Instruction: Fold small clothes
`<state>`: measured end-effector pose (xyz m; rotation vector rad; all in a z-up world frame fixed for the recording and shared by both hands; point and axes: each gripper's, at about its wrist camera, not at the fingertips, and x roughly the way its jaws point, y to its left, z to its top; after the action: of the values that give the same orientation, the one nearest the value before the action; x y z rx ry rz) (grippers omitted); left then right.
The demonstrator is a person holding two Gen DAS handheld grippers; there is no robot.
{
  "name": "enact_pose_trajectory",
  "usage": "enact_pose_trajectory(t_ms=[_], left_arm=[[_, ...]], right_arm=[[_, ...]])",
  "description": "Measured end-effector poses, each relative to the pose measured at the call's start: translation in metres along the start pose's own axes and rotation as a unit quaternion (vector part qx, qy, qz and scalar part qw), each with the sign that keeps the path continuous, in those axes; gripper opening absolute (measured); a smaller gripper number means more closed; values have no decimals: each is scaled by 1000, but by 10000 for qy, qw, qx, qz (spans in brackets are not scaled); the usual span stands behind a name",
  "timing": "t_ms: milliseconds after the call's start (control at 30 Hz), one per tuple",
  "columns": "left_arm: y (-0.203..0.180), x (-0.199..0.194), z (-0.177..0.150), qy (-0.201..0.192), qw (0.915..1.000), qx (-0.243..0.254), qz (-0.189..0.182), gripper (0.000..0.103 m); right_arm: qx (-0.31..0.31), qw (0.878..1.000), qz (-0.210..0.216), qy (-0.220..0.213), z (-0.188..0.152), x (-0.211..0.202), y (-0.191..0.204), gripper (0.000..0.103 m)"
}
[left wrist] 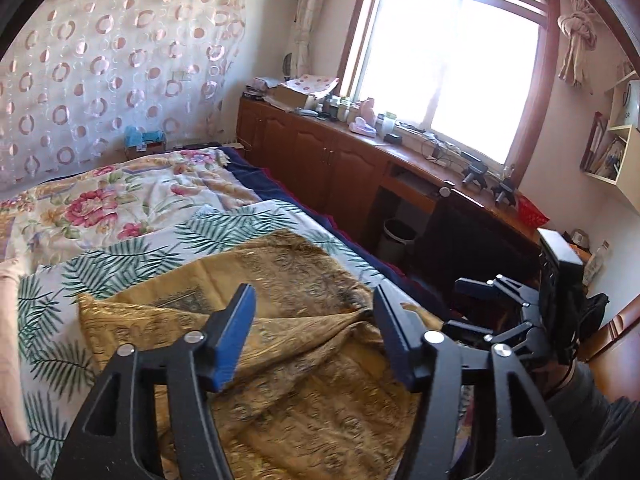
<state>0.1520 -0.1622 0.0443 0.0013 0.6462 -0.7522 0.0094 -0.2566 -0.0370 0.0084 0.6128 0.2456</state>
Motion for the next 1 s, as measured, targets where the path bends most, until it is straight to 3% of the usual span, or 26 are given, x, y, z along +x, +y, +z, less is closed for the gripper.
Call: enact_pose_trajectory(t_ms=[300, 500, 667, 767, 900, 967, 1000], left_arm=[[74, -15, -38, 162, 9951, -361, 910, 67], [112, -12, -73, 443, 9884, -627, 1311, 67], [122, -8, -95, 650, 9867, -699, 1317, 67], [123, -8, -104, 737, 9876, -754, 1168, 67], [123, -2, -109, 818, 9884, -809, 988, 67], [122, 3, -110, 896, 9881, -807, 952, 67], [123, 5, -110, 935, 9879, -795, 948, 66]], right_arm=[[-419, 9987, 203, 192, 28, 39, 13, 90], [-690, 9951, 309, 631, 37, 82, 22, 90], [-820, 9912, 297, 1001, 42, 110, 26, 90], [-831, 9898, 307, 1116, 47, 116, 29, 84], [-809, 9893, 316, 1176, 48, 124, 33, 67], [-773, 9893, 367, 1185, 48, 125, 36, 48], [-743, 9895, 405, 1168, 49, 124, 34, 31]])
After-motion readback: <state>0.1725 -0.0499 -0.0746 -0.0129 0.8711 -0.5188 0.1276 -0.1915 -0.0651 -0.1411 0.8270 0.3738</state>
